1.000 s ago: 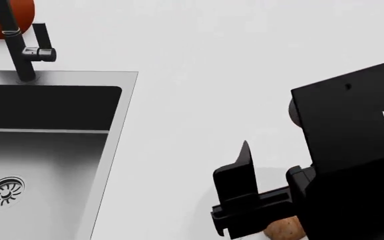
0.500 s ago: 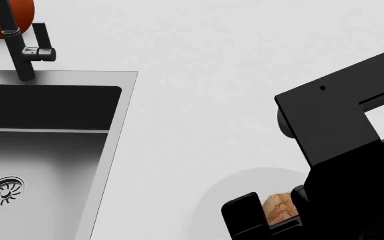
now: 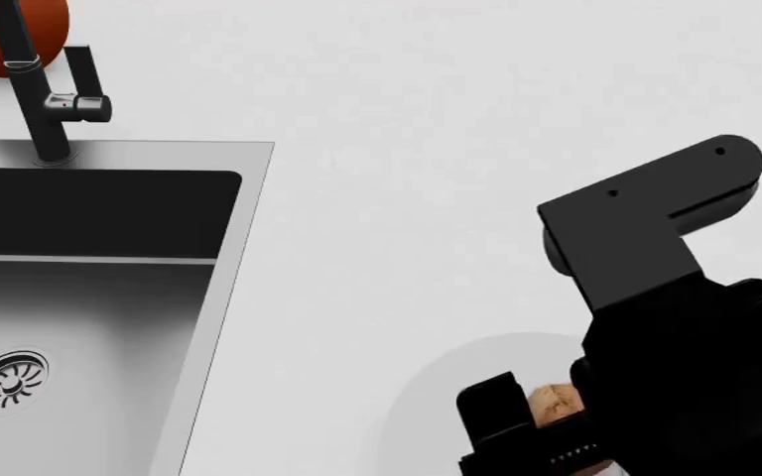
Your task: Place all breads on the cutting board.
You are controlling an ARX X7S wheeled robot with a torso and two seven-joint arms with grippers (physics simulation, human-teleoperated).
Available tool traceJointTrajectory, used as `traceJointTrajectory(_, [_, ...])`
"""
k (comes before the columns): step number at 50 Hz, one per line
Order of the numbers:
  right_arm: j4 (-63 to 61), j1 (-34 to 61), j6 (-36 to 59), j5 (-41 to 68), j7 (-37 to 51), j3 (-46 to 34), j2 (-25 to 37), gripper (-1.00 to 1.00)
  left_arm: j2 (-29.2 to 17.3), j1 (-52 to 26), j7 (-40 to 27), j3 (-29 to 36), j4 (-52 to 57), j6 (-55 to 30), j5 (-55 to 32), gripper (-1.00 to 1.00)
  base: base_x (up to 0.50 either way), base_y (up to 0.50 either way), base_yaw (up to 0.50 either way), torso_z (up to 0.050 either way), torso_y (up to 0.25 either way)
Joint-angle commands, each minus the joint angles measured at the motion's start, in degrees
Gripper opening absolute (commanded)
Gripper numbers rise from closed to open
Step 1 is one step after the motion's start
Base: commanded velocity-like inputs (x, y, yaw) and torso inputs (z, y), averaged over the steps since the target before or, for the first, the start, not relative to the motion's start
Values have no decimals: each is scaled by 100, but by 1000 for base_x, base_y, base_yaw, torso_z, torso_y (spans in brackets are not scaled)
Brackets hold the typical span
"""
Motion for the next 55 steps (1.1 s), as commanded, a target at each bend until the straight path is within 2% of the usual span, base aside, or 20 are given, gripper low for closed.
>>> traceJointTrajectory(1, [345, -371, 193, -1008, -667, 118, -225, 100, -13, 10, 78, -13, -363, 366, -26, 100, 0, 0, 0, 0, 0])
traceJointTrajectory(27, [371, -1031, 49, -2229, -1603, 269, -387, 100, -51, 96, -38, 38, -213, 284, -58, 100, 0, 0, 0, 0, 0])
traceJointTrajectory(55, [397, -1465, -133, -2778, -2032, 208, -309, 100, -130, 134, -114, 122, -241, 297, -12, 100, 0, 0, 0, 0, 0])
